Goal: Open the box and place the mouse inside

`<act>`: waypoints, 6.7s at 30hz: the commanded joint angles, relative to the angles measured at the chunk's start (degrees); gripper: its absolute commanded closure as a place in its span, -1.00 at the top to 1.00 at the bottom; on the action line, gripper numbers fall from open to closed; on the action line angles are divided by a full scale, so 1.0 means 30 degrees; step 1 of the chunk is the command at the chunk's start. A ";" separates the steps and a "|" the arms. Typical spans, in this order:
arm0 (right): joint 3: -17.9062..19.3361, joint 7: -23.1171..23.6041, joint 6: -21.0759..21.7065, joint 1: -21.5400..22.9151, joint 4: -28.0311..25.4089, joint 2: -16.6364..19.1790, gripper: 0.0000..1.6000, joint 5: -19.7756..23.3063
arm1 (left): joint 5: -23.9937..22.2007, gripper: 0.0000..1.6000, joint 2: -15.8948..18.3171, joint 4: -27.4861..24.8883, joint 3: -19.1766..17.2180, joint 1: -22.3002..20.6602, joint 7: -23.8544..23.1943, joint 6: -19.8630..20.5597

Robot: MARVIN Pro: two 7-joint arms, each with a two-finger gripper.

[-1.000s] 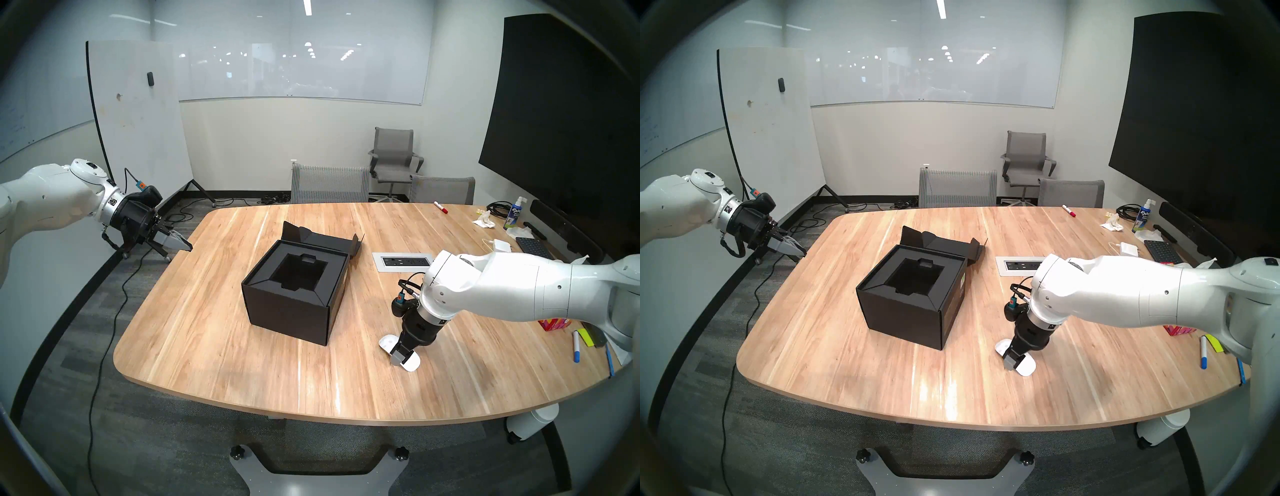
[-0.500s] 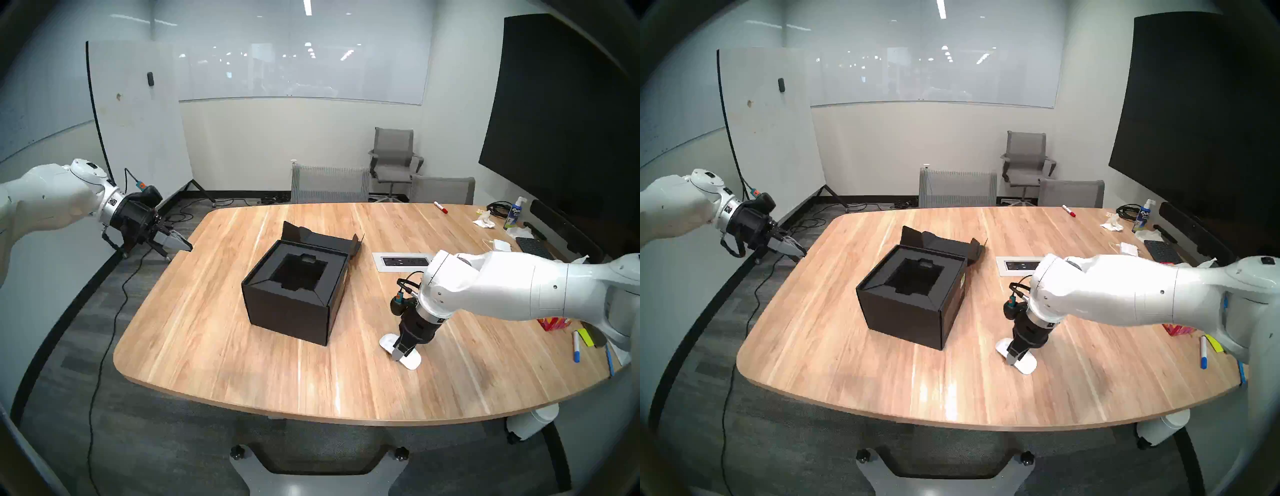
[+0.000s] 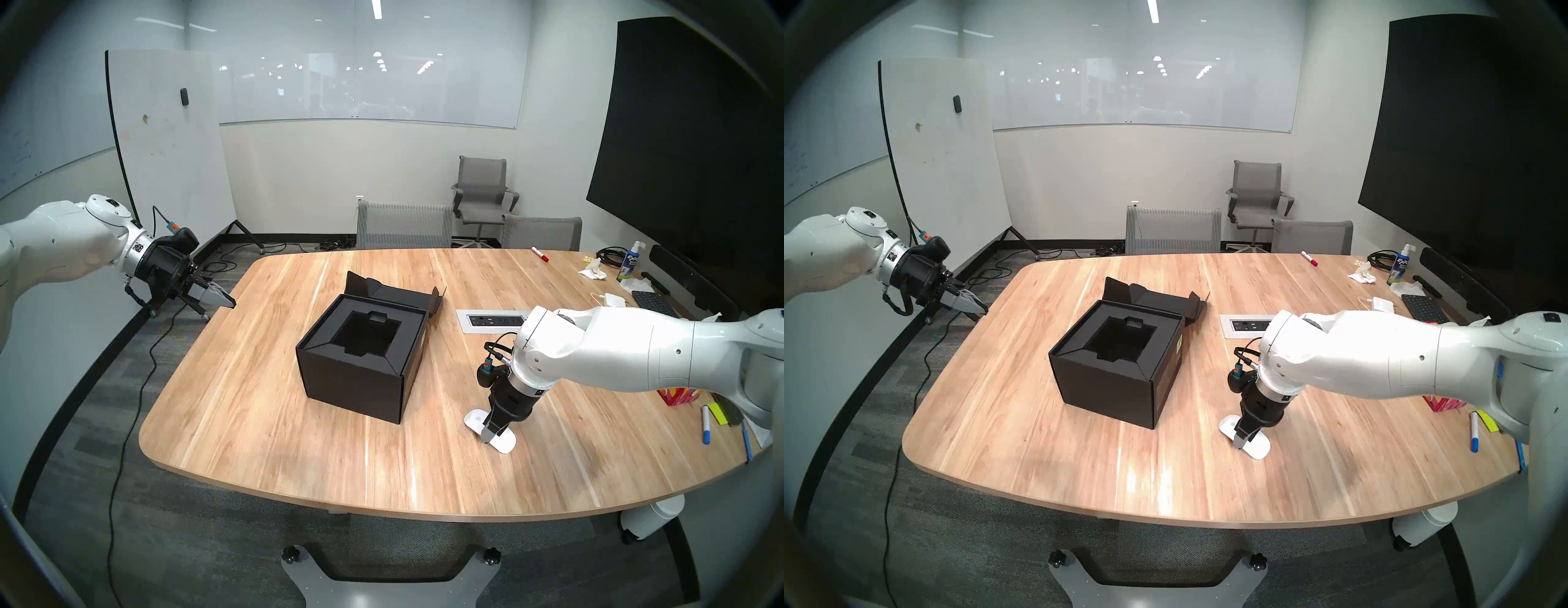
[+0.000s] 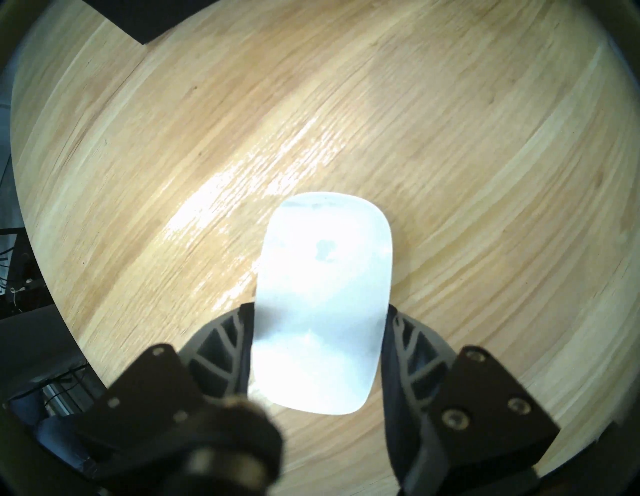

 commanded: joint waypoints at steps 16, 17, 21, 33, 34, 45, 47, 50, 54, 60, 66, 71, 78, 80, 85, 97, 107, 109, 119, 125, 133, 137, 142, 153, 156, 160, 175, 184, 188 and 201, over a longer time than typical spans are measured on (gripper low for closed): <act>-0.0062 0.0944 0.0109 0.2725 -0.0510 0.0326 -1.00 -0.1085 | -0.0134 -1.00 -0.0033 0.0003 -0.0074 -0.0379 0.0008 -0.0015; -0.0082 0.0989 0.0109 0.2835 -0.0502 0.0311 -1.00 -0.1168 | -0.0133 -1.00 -0.0033 0.0004 -0.0075 -0.0378 0.0008 -0.0015; -0.0134 0.1125 0.0109 0.3376 -0.0531 0.0192 -1.00 -0.1601 | -0.0131 -1.00 -0.0034 0.0007 -0.0077 -0.0374 0.0008 -0.0017; -0.0571 0.2077 0.0109 0.4676 -0.0167 -0.0437 -1.00 -0.2593 | -0.0135 -1.00 -0.0034 0.0004 -0.0071 -0.0379 0.0008 -0.0021; -0.0610 0.2176 0.0109 0.4772 -0.0113 -0.0505 -1.00 -0.2683 | -0.0136 -1.00 -0.0035 0.0004 -0.0070 -0.0379 0.0008 -0.0021; -0.0994 0.3383 0.0109 0.6010 0.0477 -0.1091 -1.00 -0.3479 | -0.0136 -1.00 -0.0037 0.0007 -0.0070 -0.0376 0.0008 -0.0024; -0.1041 0.3639 0.0109 0.6163 0.0615 -0.1214 -1.00 -0.3562 | -0.0137 -1.00 -0.0036 0.0007 -0.0068 -0.0378 0.0008 -0.0025; -0.1067 0.4032 0.0109 0.6378 0.0851 -0.1414 -1.00 -0.3722 | -0.0140 -1.00 -0.0036 0.0004 -0.0065 -0.0381 0.0008 -0.0025; -0.1039 0.4428 0.0109 0.6639 0.1166 -0.1704 -1.00 -0.3964 | -0.0141 -1.00 -0.0036 0.0004 -0.0063 -0.0382 0.0008 -0.0025; -0.0782 0.4942 0.0109 0.7003 0.1767 -0.2362 -1.00 -0.4322 | -0.0138 -1.00 -0.0038 0.0009 -0.0066 -0.0376 0.0008 -0.0028; -0.0605 0.5405 -0.0061 0.7200 0.2577 -0.3401 -1.00 -0.4767 | -0.0134 -1.00 -0.0040 0.0014 -0.0070 -0.0371 0.0008 -0.0030; -0.0441 0.5779 -0.0363 0.7291 0.3216 -0.4190 -1.00 -0.5129 | -0.0135 -1.00 -0.0041 0.0014 -0.0069 -0.0371 0.0008 -0.0031; -0.0296 0.6326 -0.1163 0.7403 0.3992 -0.5120 -1.00 -0.5682 | -0.0138 -1.00 -0.0040 0.0011 -0.0064 -0.0375 0.0008 -0.0032; -0.0260 0.6451 -0.1342 0.7455 0.4171 -0.5367 -1.00 -0.5836 | -0.0139 -1.00 -0.0040 0.0011 -0.0063 -0.0376 0.0008 -0.0033; -0.0186 0.6777 -0.1856 0.7616 0.4498 -0.5790 -1.00 -0.6243 | -0.0143 -1.00 -0.0040 0.0007 -0.0058 -0.0381 0.0008 -0.0033; -0.0119 0.7414 -0.3146 0.7660 0.5391 -0.6647 -1.00 -0.7156 | -0.0157 -1.00 -0.0039 -0.0003 -0.0039 -0.0395 0.0008 -0.0034; 0.0127 0.7513 -0.4266 0.7450 0.6188 -0.7236 -1.00 -0.7719 | -0.0169 -1.00 -0.0039 -0.0008 -0.0023 -0.0404 0.0008 -0.0035; 0.0133 0.7571 -0.4373 0.7431 0.6270 -0.7272 -1.00 -0.7776 | -0.0172 -1.00 -0.0039 -0.0010 -0.0018 -0.0407 0.0008 -0.0035; 0.0156 0.7832 -0.4798 0.7352 0.6594 -0.7402 -1.00 -0.7995 | -0.0192 -1.00 -0.0041 -0.0018 0.0010 -0.0421 0.0008 -0.0037; 0.0169 0.7976 -0.4926 0.7326 0.6714 -0.7449 -1.00 -0.8090 | -0.0201 -1.00 -0.0044 -0.0018 0.0023 -0.0425 0.0008 -0.0039; 0.0196 0.8159 -0.5037 0.7294 0.6842 -0.7499 -1.00 -0.8213 | -0.0214 -1.00 -0.0047 -0.0019 0.0040 -0.0431 0.0008 -0.0043; 0.0215 0.8235 -0.5071 0.7278 0.6892 -0.7516 -1.00 -0.8269 | -0.0220 -1.00 -0.0049 -0.0019 0.0048 -0.0433 0.0008 -0.0044; 0.0284 0.8201 -0.5280 0.7254 0.7132 -0.7640 -1.00 -0.8364 | -0.0225 -1.00 -0.0051 -0.0017 0.0054 -0.0434 0.0008 -0.0045; 0.0663 0.8268 -0.6191 0.7018 0.9104 -0.8831 -1.00 -0.8468 | -0.0227 -1.00 -0.0056 -0.0008 0.0055 -0.0427 0.0008 -0.0048; 0.0767 0.8312 -0.6603 0.6866 0.9773 -0.9185 -1.00 -0.8486 | -0.0229 -1.00 -0.0057 -0.0007 0.0058 -0.0427 0.0008 -0.0049; 0.0870 0.8370 -0.6994 0.6679 1.0403 -0.9533 -1.00 -0.8466 | -0.0231 -1.00 -0.0058 -0.0007 0.0060 -0.0427 0.0008 -0.0050; 0.1472 0.8375 -0.9096 0.5631 1.2765 -1.1372 -1.00 -0.8226 | -0.0242 -1.00 -0.0061 -0.0006 0.0072 -0.0430 0.0008 -0.0053; 0.1625 0.8464 -0.9866 0.5445 1.4127 -1.2542 -1.00 -0.8215 | -0.0245 -1.00 -0.0063 -0.0003 0.0074 -0.0428 0.0008 -0.0056; 0.1696 0.8671 -1.0450 0.5282 1.5173 -1.3229 -1.00 -0.8207 | -0.0248 -1.00 -0.0064 -0.0003 0.0079 -0.0430 0.0008 -0.0057; 0.1759 0.9248 -1.2026 0.4525 1.7746 -1.4443 -1.00 -0.8182 | -0.0258 -1.00 -0.0065 -0.0005 0.0091 -0.0435 0.0008 -0.0060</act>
